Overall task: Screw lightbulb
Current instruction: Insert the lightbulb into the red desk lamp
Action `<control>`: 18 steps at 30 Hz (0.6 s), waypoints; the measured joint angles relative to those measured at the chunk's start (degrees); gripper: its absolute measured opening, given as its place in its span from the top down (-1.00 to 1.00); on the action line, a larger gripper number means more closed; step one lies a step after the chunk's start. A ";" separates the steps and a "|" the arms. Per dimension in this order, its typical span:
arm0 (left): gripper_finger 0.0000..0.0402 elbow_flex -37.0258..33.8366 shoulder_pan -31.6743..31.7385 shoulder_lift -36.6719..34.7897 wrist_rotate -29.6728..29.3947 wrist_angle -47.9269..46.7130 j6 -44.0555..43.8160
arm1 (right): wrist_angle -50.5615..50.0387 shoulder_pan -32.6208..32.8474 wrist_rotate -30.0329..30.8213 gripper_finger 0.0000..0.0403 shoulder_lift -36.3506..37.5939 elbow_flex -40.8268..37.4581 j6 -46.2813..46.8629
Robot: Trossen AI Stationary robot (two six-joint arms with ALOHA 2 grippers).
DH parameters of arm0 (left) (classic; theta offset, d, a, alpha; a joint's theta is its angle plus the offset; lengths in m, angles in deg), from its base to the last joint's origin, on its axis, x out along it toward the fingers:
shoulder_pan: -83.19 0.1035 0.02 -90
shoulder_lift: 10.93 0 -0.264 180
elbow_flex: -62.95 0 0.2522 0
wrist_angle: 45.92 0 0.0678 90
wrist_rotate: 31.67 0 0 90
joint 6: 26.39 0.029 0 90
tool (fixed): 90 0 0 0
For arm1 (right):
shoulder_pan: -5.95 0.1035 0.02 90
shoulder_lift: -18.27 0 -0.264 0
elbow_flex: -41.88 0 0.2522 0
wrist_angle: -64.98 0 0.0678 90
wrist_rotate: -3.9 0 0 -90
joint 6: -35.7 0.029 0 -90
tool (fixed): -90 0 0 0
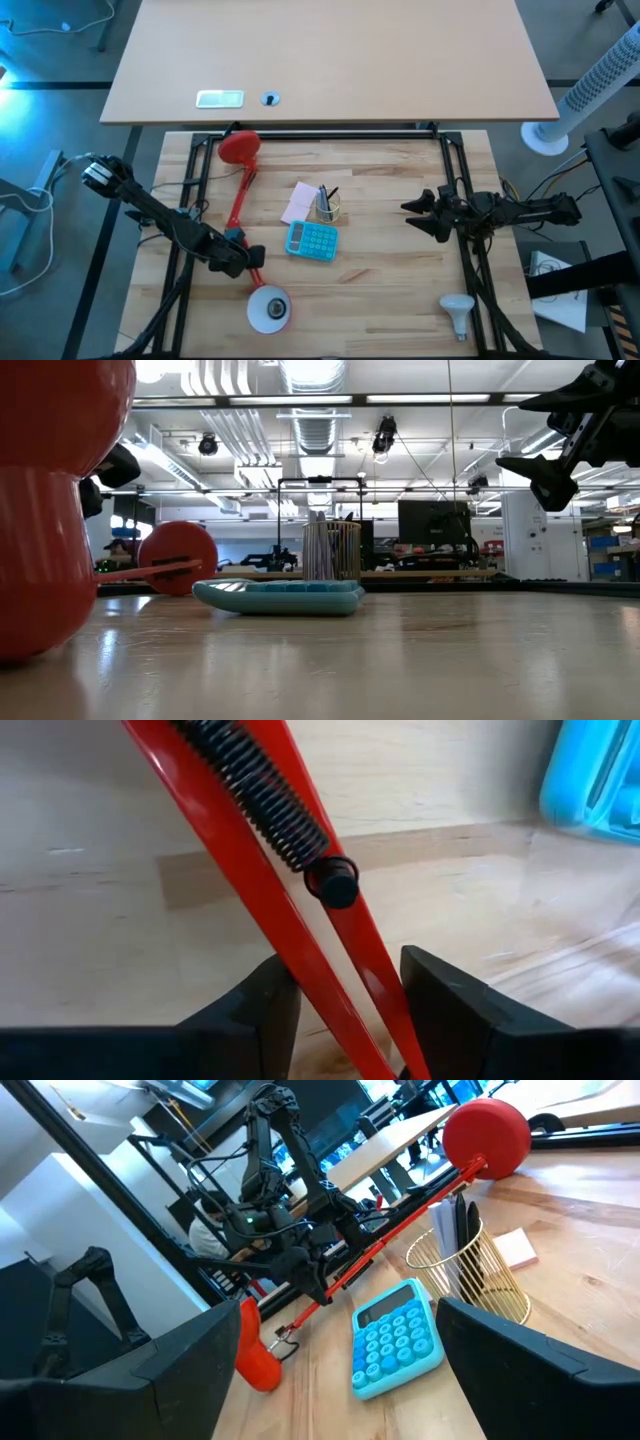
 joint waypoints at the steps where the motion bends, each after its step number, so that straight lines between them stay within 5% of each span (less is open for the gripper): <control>1: 0.22 0.00 0.00 -0.10 0.00 0.10 0.00 | 0.00 0.01 0.00 -0.65 0.00 0.00 0.00; 14: 0.23 12.62 0.02 -0.41 -0.99 -14.16 6.09 | 8.19 0.00 0.47 -0.65 0.02 0.00 -2.14; 18: 0.24 15.21 0.02 -0.67 -1.27 -16.11 8.28 | 10.98 0.00 4.82 -0.65 0.02 0.00 -3.75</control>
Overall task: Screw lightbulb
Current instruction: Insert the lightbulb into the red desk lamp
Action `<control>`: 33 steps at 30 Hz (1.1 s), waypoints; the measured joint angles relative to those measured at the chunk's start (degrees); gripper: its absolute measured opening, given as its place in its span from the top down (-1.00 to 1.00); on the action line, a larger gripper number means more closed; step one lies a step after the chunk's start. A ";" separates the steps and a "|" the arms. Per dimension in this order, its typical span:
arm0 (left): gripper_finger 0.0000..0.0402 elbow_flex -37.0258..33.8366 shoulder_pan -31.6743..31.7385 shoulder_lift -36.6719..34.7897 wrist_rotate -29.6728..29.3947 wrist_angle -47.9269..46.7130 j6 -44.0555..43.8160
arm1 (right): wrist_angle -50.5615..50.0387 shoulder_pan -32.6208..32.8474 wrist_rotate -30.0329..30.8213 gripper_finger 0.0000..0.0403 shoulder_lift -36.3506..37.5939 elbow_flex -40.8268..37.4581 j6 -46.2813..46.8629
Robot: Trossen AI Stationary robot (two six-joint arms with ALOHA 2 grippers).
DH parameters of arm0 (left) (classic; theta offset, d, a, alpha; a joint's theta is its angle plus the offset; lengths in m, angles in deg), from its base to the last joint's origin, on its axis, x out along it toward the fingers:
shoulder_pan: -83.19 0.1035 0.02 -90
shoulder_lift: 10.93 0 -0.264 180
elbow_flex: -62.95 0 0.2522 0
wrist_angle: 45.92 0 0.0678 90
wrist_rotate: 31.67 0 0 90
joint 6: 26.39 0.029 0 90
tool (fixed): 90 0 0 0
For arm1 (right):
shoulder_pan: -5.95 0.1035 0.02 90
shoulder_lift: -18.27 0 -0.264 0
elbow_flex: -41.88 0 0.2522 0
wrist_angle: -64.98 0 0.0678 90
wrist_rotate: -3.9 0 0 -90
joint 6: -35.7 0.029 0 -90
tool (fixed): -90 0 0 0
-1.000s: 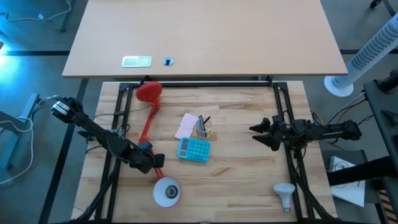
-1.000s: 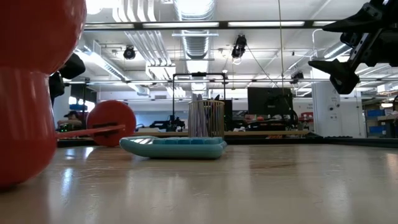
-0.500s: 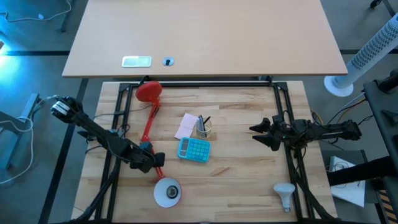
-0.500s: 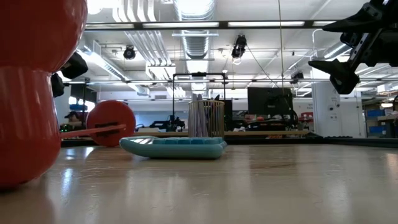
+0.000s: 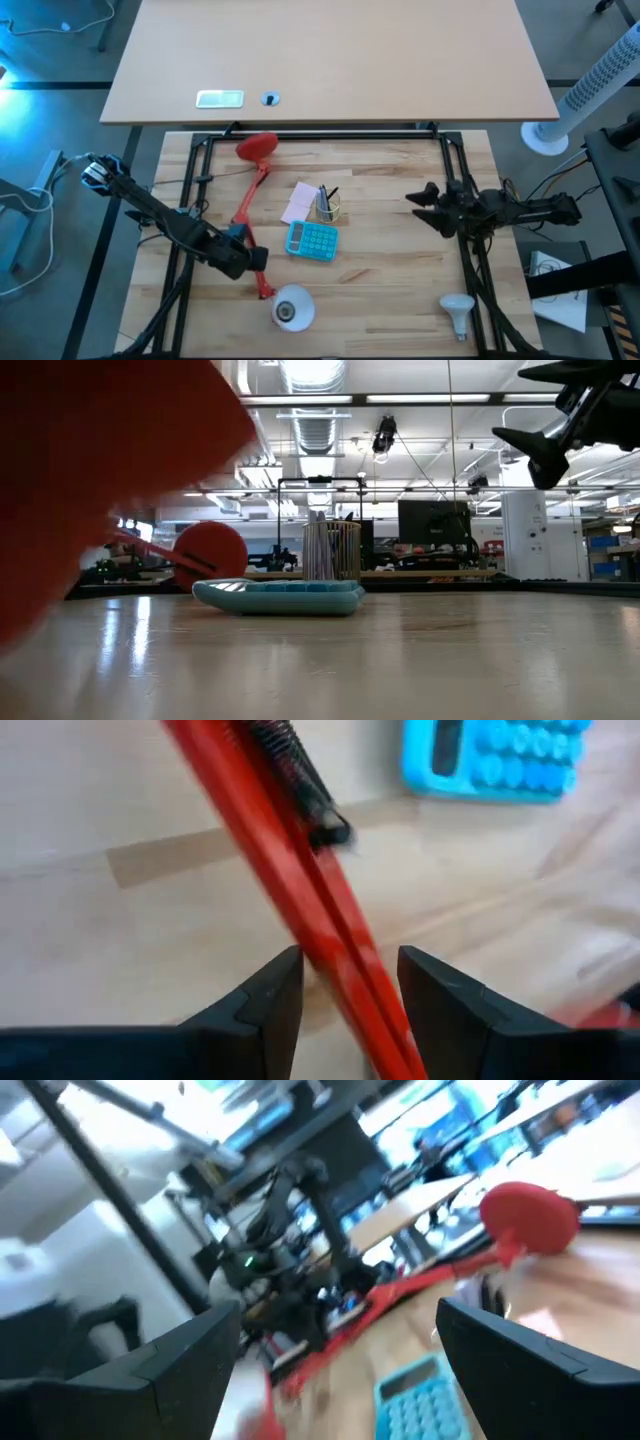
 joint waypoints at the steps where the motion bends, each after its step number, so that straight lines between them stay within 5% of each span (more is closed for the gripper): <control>1: 0.24 0.73 0.03 -0.09 0.00 0.10 0.67 | 0.83 0.00 2.09 -0.65 -0.01 0.00 0.34; 7: 0.23 4.80 0.35 -0.12 -2.57 -4.78 1.33 | 8.87 0.00 12.86 -0.65 0.00 0.02 -1.73; 13: 0.23 5.56 0.59 -0.54 -1.69 -8.93 -1.02 | 10.40 0.00 13.98 -0.65 -0.02 0.02 -6.90; 24: 0.21 5.39 -0.72 -4.36 11.35 -12.73 -5.84 | 7.97 0.00 14.70 -0.65 -0.02 0.02 -7.29; 29: 0.10 2.48 -2.94 -8.21 21.56 -14.84 -12.26 | 6.59 0.00 14.72 -0.65 -0.03 0.02 -7.31; 33: -0.01 -1.85 -4.77 -11.48 24.39 -10.36 -20.00 | 6.72 -0.02 14.73 -0.65 -0.02 0.02 -7.31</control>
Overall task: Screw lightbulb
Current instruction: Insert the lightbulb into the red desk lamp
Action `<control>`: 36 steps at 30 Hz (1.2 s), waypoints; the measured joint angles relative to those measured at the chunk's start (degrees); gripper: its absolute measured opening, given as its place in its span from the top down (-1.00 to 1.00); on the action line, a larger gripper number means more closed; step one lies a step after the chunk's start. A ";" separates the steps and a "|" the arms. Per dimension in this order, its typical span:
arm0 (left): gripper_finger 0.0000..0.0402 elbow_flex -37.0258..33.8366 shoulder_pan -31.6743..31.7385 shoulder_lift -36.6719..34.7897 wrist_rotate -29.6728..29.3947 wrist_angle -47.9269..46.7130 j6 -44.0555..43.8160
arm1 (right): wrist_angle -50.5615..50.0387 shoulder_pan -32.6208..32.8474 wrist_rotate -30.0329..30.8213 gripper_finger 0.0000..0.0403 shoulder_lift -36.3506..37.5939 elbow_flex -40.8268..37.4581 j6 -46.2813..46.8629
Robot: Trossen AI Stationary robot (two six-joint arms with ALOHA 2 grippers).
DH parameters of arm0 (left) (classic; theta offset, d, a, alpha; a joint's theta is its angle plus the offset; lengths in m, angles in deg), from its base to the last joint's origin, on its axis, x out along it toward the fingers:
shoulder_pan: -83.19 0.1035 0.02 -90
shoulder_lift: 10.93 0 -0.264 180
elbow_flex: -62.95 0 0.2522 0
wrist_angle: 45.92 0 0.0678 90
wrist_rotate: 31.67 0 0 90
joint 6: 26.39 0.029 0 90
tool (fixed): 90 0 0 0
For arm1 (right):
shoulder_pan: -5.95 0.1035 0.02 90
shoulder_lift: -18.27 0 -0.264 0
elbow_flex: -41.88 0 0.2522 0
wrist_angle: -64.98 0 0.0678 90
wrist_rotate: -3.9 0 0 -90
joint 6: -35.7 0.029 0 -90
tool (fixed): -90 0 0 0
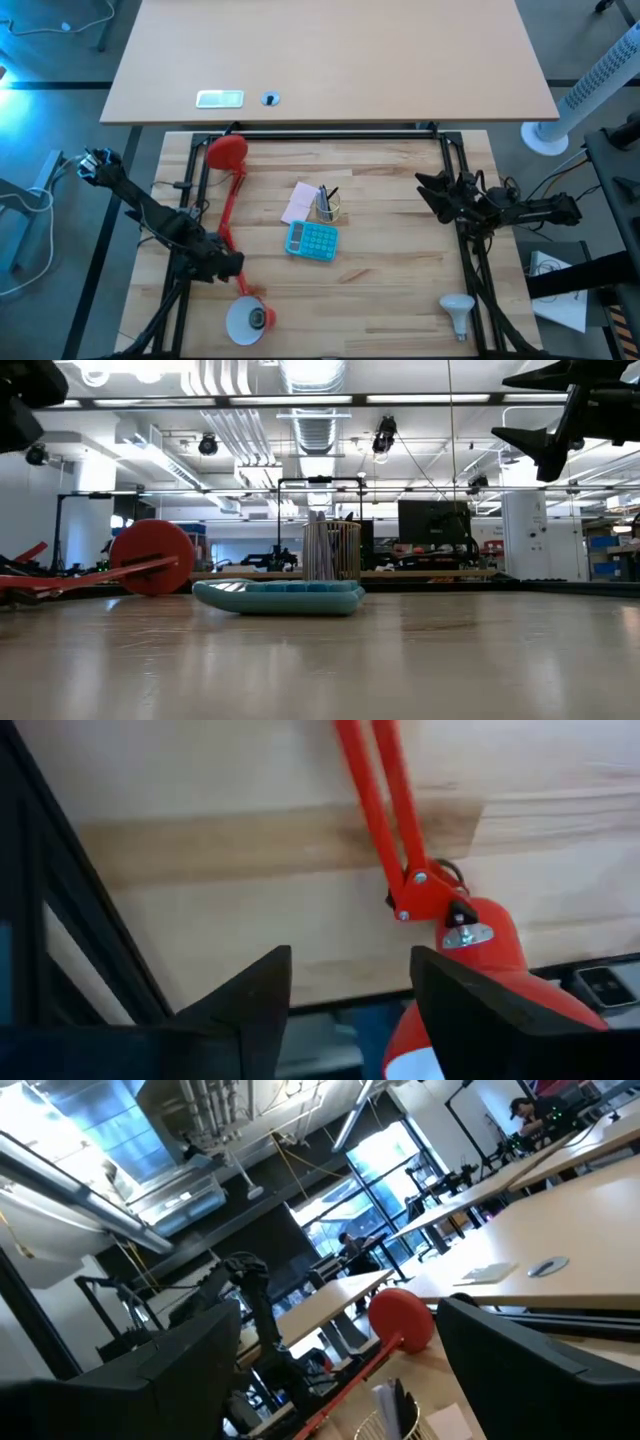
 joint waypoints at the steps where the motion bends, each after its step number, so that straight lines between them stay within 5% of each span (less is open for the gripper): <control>1: -0.04 -0.88 -0.23 -0.63 -0.46 1.63 -1.93 | -0.01 0.01 -0.01 -0.65 0.00 0.00 0.00; 10: -0.27 0.62 -0.21 1.92 -3.04 6.41 -3.92 | 0.02 0.02 -0.03 -0.65 0.00 0.00 0.04; 20: -0.30 18.23 -2.10 8.94 -8.21 2.46 36.17 | -3.15 0.01 -0.01 -0.65 -0.02 0.00 -3.45; 27: -0.30 26.61 -6.06 19.38 -7.45 -8.62 65.12 | -3.40 0.02 -0.01 -0.65 -0.02 0.00 -3.25; 36: -0.30 24.39 -9.22 23.46 -12.95 -8.61 68.52 | -3.37 0.02 -0.05 -0.65 0.00 0.00 0.92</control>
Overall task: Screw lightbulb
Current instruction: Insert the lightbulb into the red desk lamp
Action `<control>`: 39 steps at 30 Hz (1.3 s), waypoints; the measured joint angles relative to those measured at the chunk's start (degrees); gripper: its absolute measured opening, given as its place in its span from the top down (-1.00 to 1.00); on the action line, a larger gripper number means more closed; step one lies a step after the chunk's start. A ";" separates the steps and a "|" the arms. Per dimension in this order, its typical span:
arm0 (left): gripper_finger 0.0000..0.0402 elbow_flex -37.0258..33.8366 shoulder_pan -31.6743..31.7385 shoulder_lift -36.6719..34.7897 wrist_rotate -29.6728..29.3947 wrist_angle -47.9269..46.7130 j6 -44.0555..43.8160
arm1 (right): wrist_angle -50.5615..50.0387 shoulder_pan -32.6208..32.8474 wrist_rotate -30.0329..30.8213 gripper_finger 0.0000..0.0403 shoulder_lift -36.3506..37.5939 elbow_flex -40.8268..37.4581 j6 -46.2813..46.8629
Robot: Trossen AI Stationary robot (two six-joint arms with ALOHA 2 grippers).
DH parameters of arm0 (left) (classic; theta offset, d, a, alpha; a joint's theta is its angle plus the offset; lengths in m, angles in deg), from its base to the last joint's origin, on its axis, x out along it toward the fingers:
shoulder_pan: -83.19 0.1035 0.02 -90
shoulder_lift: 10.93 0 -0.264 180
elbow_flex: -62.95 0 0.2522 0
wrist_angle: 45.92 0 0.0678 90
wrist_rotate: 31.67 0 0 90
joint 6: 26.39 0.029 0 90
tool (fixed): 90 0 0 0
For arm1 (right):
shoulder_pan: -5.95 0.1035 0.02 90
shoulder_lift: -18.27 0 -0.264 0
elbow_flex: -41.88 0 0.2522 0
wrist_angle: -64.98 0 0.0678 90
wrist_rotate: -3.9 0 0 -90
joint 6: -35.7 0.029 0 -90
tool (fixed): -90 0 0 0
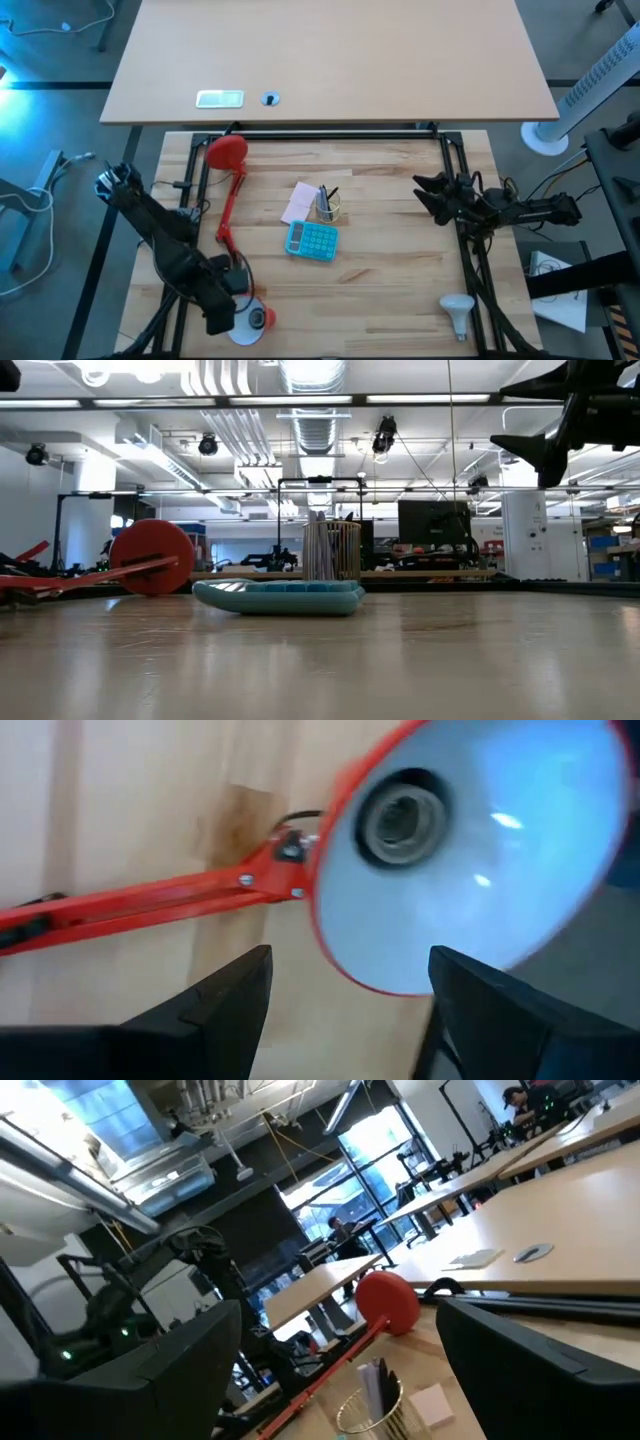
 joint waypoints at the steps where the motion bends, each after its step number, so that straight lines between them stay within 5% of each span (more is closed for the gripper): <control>1: -0.30 -1.01 -0.12 -0.71 -1.56 0.28 -1.71 | -0.01 0.00 0.00 -0.65 0.00 0.00 0.60; 5: -0.30 -6.85 -0.11 -5.45 -6.07 3.85 -8.44 | 0.01 0.00 -0.21 -0.65 0.00 0.00 2.40; 13: -0.22 -17.22 -0.13 -11.83 -2.90 24.35 -9.44 | -0.05 0.00 -0.52 -0.65 0.00 0.00 3.30; 27: -0.11 -18.14 -0.08 -6.59 -1.83 27.54 -6.29 | -0.57 0.00 -0.52 -0.65 0.00 0.00 3.32; 39: 0.66 -18.16 0.34 -5.55 -0.75 28.71 -7.91 | -1.10 0.00 -0.50 -0.65 0.00 0.00 3.29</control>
